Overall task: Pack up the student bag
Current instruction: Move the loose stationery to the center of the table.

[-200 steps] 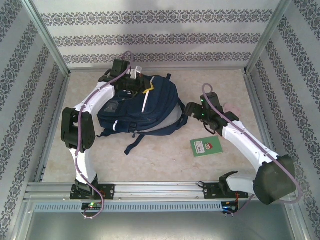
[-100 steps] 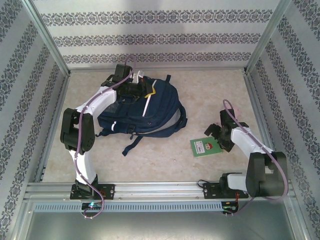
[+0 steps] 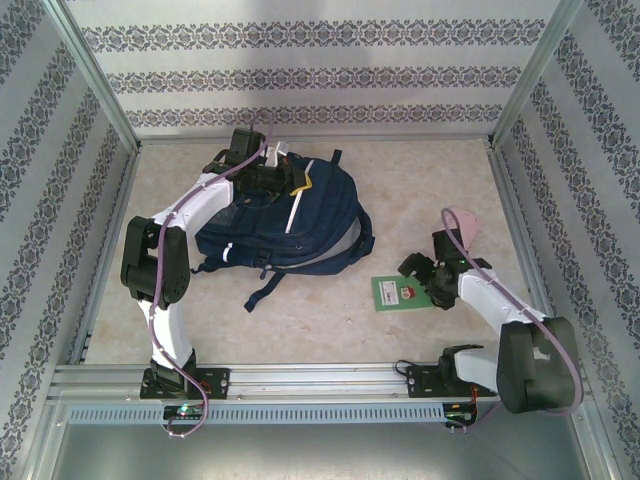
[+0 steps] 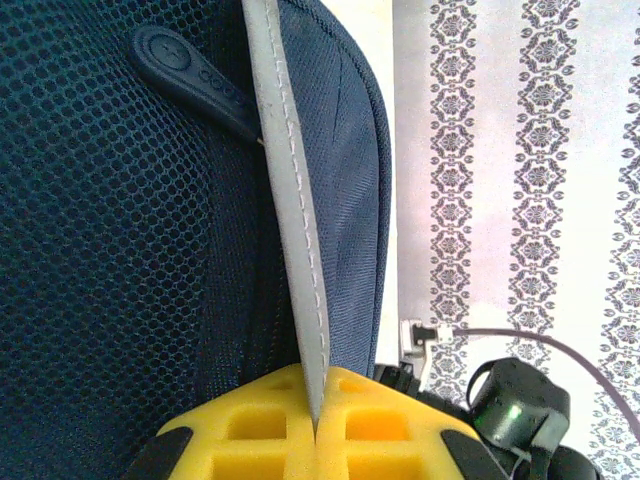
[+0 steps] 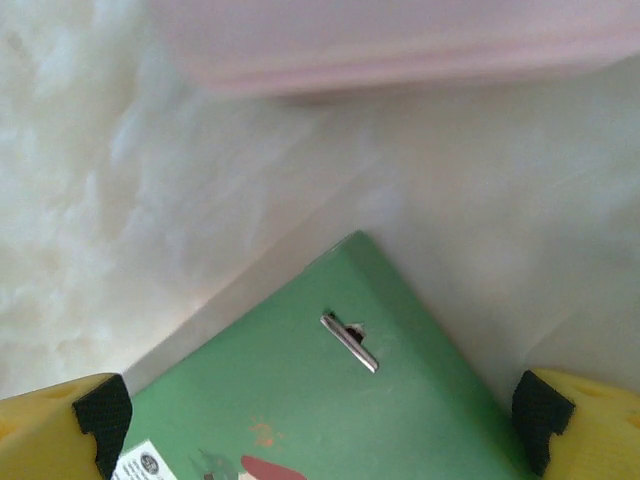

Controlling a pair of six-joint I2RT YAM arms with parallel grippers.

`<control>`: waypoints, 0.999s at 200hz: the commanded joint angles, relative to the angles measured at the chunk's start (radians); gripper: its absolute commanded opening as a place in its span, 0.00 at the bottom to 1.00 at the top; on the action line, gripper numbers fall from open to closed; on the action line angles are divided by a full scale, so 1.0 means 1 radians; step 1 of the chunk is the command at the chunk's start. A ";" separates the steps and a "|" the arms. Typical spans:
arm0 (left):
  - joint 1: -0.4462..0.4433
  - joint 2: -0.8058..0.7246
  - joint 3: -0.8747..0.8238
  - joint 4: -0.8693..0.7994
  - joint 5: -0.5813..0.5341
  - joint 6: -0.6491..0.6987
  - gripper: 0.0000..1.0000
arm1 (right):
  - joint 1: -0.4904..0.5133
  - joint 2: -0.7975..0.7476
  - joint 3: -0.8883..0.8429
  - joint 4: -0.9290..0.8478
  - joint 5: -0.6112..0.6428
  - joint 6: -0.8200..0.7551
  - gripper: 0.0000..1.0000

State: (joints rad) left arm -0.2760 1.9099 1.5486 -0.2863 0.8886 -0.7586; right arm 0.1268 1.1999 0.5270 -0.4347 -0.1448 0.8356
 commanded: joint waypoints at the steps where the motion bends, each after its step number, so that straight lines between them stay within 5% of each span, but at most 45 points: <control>1: -0.012 -0.053 -0.001 0.030 0.026 0.018 0.00 | 0.134 -0.020 -0.047 -0.007 -0.169 0.166 0.98; 53: -0.011 -0.057 0.001 0.021 0.027 0.023 0.00 | 0.301 -0.093 -0.044 0.037 -0.115 0.303 0.98; 85: -0.010 -0.057 0.000 0.019 0.028 0.024 0.00 | 0.365 -0.064 -0.044 0.160 -0.154 0.258 0.96; 200: -0.014 -0.045 -0.015 0.038 0.030 0.013 0.00 | 0.302 -0.227 -0.268 0.521 -0.191 0.199 0.79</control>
State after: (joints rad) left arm -0.2760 1.9079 1.5482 -0.2863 0.8886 -0.7586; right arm 0.4458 0.9936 0.2920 -0.1028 -0.3023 1.0409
